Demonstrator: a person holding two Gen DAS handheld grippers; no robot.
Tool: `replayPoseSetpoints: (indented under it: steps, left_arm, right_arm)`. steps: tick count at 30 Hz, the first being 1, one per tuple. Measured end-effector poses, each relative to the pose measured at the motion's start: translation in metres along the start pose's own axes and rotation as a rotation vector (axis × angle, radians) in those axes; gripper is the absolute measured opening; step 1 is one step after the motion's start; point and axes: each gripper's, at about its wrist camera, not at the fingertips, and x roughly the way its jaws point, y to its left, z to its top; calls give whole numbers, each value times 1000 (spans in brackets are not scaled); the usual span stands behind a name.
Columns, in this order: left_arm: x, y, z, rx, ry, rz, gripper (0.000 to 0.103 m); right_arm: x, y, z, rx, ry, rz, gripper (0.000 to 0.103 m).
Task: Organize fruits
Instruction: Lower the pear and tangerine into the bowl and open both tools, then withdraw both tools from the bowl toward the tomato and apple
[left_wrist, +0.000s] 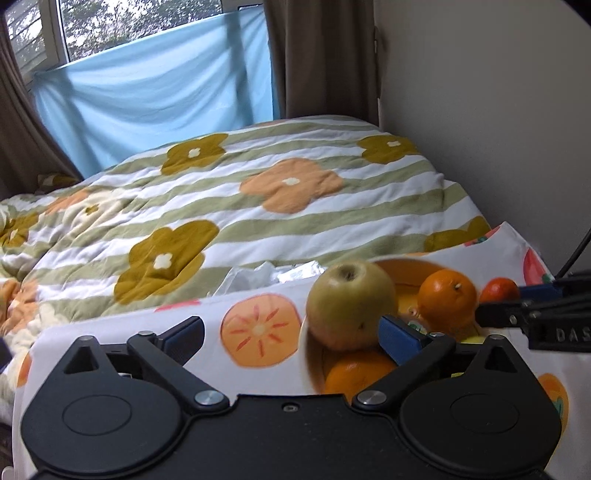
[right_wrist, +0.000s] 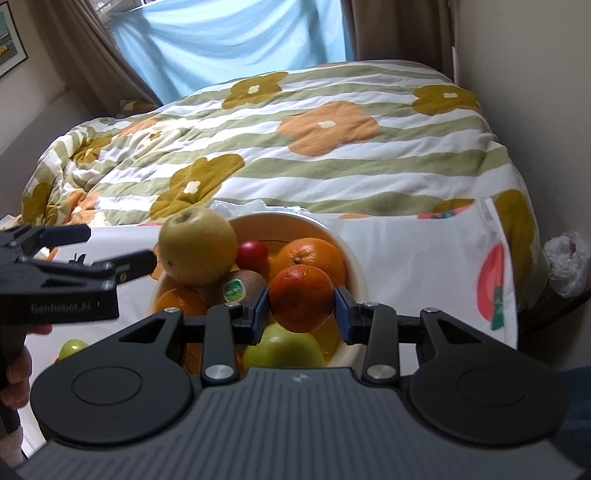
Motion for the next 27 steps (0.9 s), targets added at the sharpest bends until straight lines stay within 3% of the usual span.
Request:
replayPoseSetpoints:
  steps: [12,13,15,16,17,27]
  left_arm:
    - [-21,8,-26,-30,39,36,102]
    - [-23,9,-26,-32,38,37,102]
    - [-28,9,-28,-38,34,37,102]
    - [-29,9,-29,-40,33,38,102]
    - [-31,9,-30,-40,32,41,102]
    - [-62,12,-38,-56,2,82,102]
  right_arm:
    - [15,16,0,-39,26,33,54]
    - [14,17,0,-43,17,33,57]
    - [8,18,-1,-53,-12,34,77]
    - [6,18,-1,-54,-24,30,94]
    - [3,18,-2,-49,-41,18,103]
    - [-15,14,-9,-15,-50,4,103]
